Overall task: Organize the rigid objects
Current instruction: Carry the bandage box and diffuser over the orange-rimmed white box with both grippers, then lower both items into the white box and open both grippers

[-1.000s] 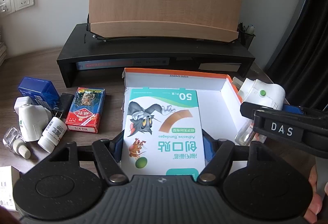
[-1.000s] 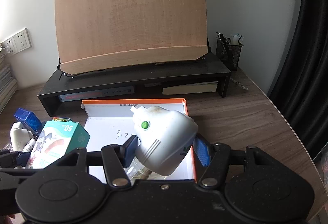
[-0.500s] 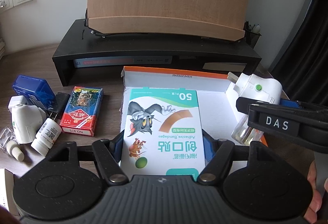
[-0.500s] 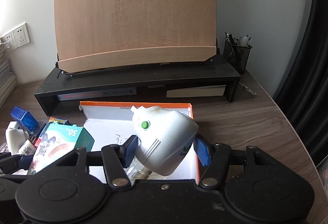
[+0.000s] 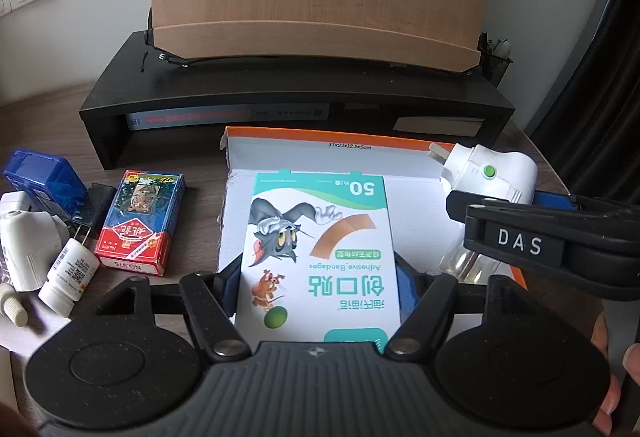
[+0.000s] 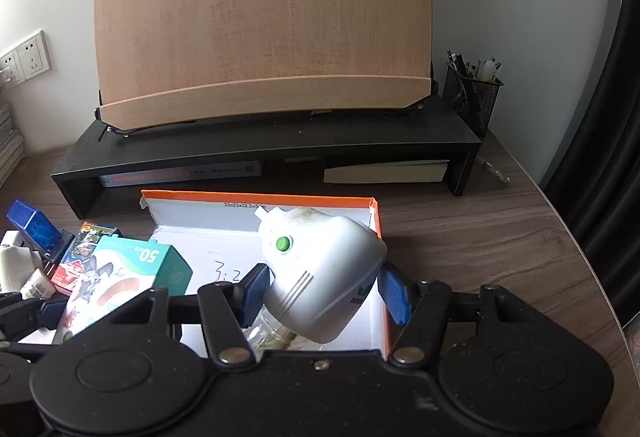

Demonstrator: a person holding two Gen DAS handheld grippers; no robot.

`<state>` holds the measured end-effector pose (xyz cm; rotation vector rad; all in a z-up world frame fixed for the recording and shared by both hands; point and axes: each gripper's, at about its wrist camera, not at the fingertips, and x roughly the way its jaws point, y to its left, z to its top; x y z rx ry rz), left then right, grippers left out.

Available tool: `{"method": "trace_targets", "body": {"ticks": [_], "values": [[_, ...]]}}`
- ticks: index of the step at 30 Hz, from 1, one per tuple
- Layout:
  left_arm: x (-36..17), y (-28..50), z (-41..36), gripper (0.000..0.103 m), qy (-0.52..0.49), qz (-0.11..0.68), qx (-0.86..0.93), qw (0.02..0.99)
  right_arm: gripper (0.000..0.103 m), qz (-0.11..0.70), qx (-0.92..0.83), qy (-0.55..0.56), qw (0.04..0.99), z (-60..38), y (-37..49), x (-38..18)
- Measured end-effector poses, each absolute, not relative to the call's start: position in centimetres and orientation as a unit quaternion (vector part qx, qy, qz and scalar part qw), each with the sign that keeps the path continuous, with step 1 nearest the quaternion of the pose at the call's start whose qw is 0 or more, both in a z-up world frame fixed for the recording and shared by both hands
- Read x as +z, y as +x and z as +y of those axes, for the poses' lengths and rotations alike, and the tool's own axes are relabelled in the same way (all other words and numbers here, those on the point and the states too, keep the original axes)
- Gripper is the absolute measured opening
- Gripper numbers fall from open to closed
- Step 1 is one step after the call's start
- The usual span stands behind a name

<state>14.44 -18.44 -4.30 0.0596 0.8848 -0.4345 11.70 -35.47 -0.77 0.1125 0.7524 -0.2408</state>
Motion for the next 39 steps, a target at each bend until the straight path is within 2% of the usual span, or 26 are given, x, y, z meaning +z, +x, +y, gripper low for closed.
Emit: {"method": "trace_targets", "body": {"ticks": [20, 26, 30, 39], "values": [[-5.9, 17.9, -20.1, 0.072, 0.031, 0.431, -0.200, 0.879, 0.073, 0.396, -0.107, 0.033, 0.911, -37.2, 15.7, -2.7], [-6.2, 19.1, -20.9, 0.073, 0.023, 0.430, -0.206, 0.879, 0.078, 0.375, -0.101, 0.037, 0.921, -37.9, 15.5, -1.8], [-5.6, 18.7, -20.9, 0.087, 0.020, 0.425, -0.215, 0.879, 0.078, 0.362, -0.116, 0.035, 0.924, -37.8, 14.6, -0.8], [-3.5, 16.9, -18.9, 0.102, 0.026, 0.428, -0.200, 0.881, 0.082, 0.339, -0.128, 0.053, 0.930, -36.4, 11.8, 1.4]]}}
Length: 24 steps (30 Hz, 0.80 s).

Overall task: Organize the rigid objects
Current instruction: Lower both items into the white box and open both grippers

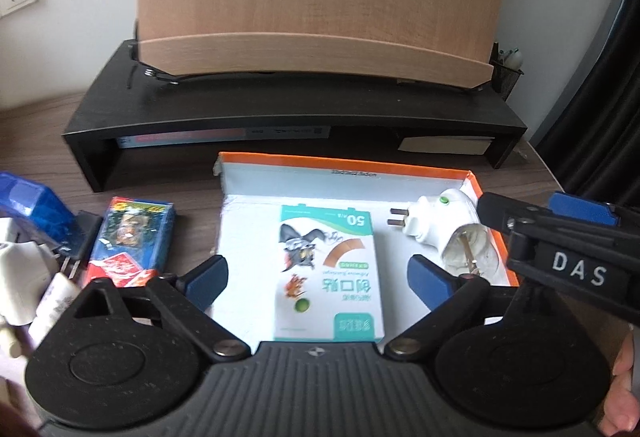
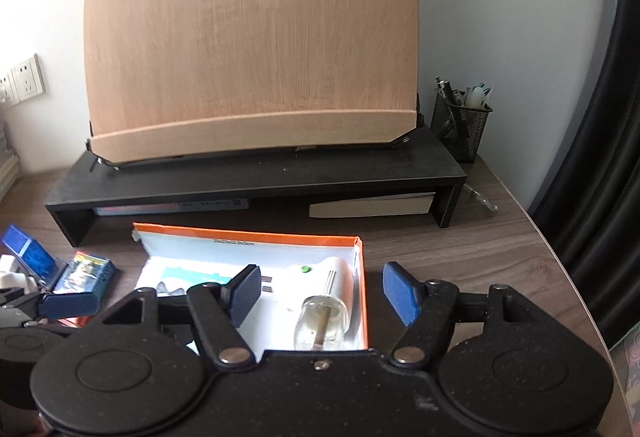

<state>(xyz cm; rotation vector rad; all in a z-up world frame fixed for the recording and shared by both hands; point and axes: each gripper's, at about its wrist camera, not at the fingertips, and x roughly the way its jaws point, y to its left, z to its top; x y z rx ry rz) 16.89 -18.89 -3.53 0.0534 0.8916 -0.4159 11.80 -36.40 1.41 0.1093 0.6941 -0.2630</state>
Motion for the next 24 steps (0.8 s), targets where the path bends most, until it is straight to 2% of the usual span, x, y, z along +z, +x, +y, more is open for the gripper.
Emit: {"method": "trace_targets", "body": {"ticks": [6, 24], "values": [[-2.5, 15.1, -15.7, 0.103, 0.028, 0.423, -0.180, 0.887, 0.087, 0.340, -0.131, 0.065, 0.929, -34.0, 10.0, 2.1], [-1.1, 10.6, -4.4, 0.103, 0.018, 0.421, -0.126, 0.898, 0.087, 0.353, -0.074, 0.062, 0.931, -22.7, 6.9, 3.3]]}}
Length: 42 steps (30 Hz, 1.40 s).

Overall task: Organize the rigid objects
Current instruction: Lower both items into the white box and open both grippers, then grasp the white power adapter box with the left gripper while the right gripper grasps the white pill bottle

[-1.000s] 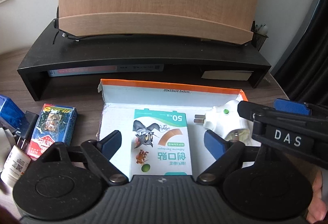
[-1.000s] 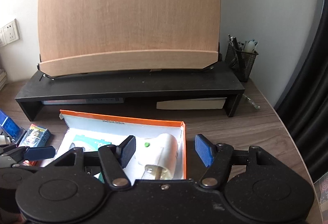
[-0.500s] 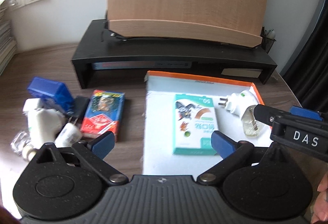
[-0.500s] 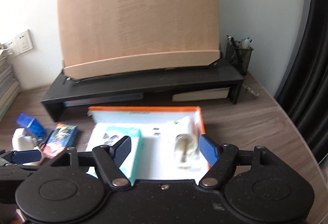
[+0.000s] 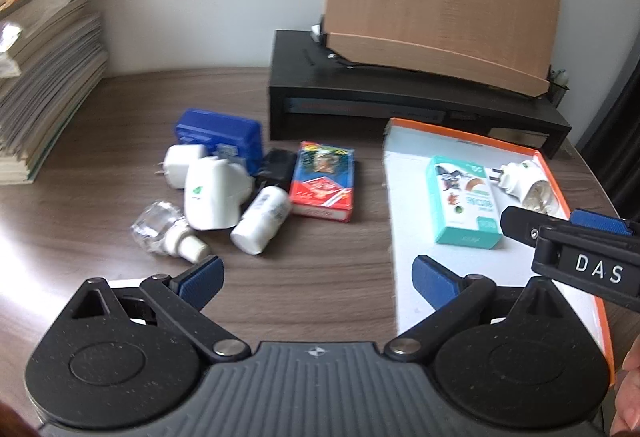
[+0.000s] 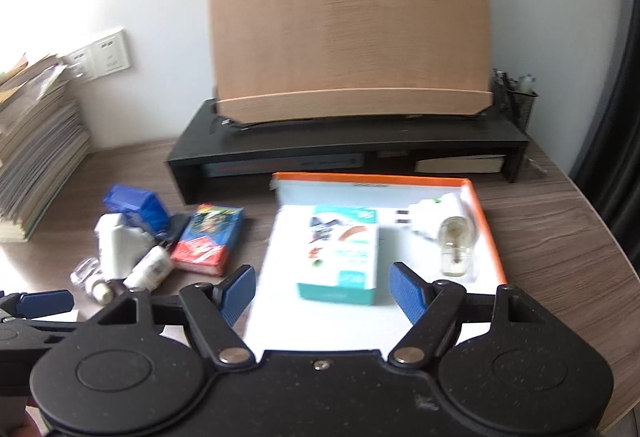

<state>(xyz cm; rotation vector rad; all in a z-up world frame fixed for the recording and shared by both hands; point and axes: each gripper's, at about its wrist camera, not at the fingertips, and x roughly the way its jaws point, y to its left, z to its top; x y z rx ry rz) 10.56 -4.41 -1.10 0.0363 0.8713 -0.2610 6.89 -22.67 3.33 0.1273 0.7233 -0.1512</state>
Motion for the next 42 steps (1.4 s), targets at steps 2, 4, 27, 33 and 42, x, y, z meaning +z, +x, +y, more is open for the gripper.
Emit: {"method": "trace_targets", "body": {"ticks": [2, 4, 27, 33, 42], "values": [[-1.1, 10.3, -3.2, 0.103, 0.013, 0.421, -0.118, 0.899, 0.087, 0.353, -0.066, 0.058, 0.931, -21.5, 6.9, 3.4], [-1.1, 10.1, -2.1, 0.103, 0.010, 0.421, -0.109, 0.900, 0.087, 0.355, -0.056, 0.058, 0.931, -20.3, 7.0, 3.2], [-2.8, 9.3, 4.3, 0.103, -0.021, 0.438, -0.049, 0.897, 0.087, 0.383, 0.035, 0.025, 0.923, -12.9, 8.8, 0.8], [-4.0, 9.3, 5.3, 0.103, -0.029, 0.447, -0.030, 0.894, 0.087, 0.387, 0.062, 0.006, 0.920, -12.6, 9.4, 0.1], [-6.3, 10.8, 6.5, 0.103, -0.039, 0.461, 0.008, 0.886, 0.087, 0.385, 0.152, -0.051, 0.909, -12.9, 12.0, -0.9]]}}
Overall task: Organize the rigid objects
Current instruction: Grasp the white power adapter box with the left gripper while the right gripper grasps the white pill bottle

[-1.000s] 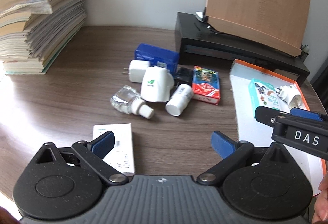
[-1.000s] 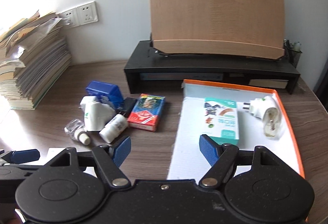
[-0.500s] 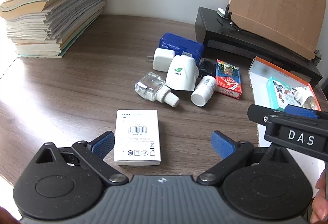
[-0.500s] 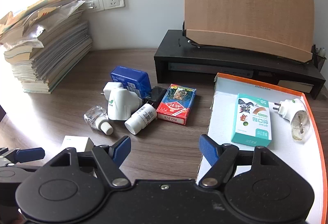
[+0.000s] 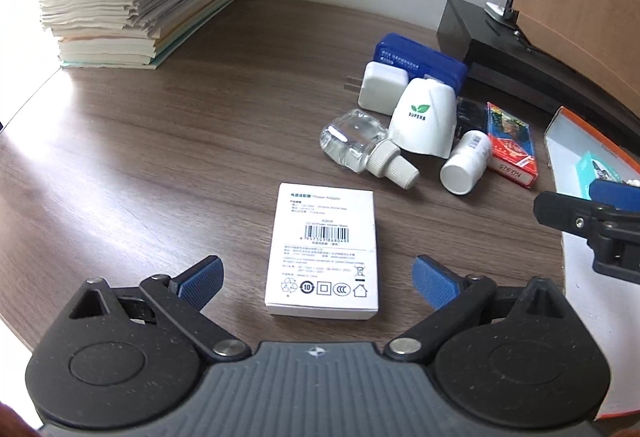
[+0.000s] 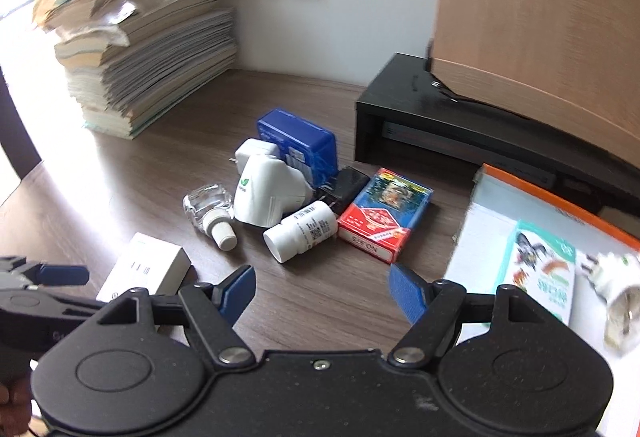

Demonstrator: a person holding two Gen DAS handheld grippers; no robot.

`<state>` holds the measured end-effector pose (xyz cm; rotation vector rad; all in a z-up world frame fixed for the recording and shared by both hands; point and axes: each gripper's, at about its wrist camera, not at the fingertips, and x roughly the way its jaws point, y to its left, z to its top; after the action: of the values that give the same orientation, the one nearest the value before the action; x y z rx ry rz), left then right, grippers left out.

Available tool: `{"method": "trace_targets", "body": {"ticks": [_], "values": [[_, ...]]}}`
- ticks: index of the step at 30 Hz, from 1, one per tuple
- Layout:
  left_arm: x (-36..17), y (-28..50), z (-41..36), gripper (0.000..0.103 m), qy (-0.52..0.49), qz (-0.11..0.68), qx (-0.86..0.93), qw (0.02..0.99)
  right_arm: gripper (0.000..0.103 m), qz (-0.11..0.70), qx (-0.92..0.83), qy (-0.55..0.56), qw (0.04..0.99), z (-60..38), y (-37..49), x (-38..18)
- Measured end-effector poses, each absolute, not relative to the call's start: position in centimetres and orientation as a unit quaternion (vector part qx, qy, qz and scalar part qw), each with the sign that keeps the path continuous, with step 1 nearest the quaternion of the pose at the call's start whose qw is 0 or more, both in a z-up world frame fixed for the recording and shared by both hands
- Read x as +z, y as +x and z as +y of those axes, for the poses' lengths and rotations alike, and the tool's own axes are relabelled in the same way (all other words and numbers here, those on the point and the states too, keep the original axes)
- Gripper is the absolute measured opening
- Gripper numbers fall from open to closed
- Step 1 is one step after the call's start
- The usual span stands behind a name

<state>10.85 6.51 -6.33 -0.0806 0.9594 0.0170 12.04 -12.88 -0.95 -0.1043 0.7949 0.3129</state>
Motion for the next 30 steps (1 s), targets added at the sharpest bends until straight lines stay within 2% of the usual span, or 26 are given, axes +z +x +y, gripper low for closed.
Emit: {"method": "trace_targets", "body": {"ticks": [4, 6, 8, 10, 11, 22, 23, 24, 25, 30], "values": [[-7.1, 11.5, 6.3, 0.101, -0.034, 0.460, 0.018, 0.887, 0.087, 0.373, 0.198, -0.105, 0.900, -12.3, 13.4, -1.5], [-7.5, 11.8, 6.2, 0.089, -0.036, 0.460, 0.019, 0.887, 0.087, 0.371, 0.217, -0.129, 0.894, -12.0, 14.4, -1.9], [-7.7, 12.0, 5.9, 0.083, -0.031, 0.455, 0.021, 0.890, 0.087, 0.370, 0.236, -0.146, 0.887, -11.8, 15.4, -2.4], [-7.6, 12.0, 5.5, 0.070, -0.016, 0.447, 0.027, 0.894, 0.087, 0.371, 0.253, -0.155, 0.880, -11.6, 16.4, -2.9], [-7.6, 12.1, 5.4, 0.059, -0.012, 0.444, 0.031, 0.895, 0.087, 0.372, 0.258, -0.158, 0.878, -11.5, 16.9, -3.2], [-6.8, 12.1, 5.9, 0.060, -0.042, 0.439, 0.041, 0.897, 0.088, 0.377, 0.295, -0.180, 0.859, -9.6, 20.6, -6.1], [-6.7, 12.2, 5.8, 0.060, -0.042, 0.437, 0.043, 0.897, 0.086, 0.375, 0.296, -0.183, 0.859, -9.4, 20.7, -6.2], [-6.6, 12.2, 5.8, 0.060, -0.043, 0.436, 0.044, 0.898, 0.072, 0.376, 0.301, -0.182, 0.857, -9.4, 20.8, -6.1], [-6.5, 12.3, 5.9, 0.060, -0.045, 0.436, 0.045, 0.898, 0.070, 0.382, 0.311, -0.177, 0.852, -9.3, 21.0, -6.1], [-6.2, 12.5, 5.7, 0.060, -0.050, 0.433, 0.045, 0.899, 0.069, 0.393, 0.297, -0.160, 0.856, -9.7, 20.6, -6.0]]}}
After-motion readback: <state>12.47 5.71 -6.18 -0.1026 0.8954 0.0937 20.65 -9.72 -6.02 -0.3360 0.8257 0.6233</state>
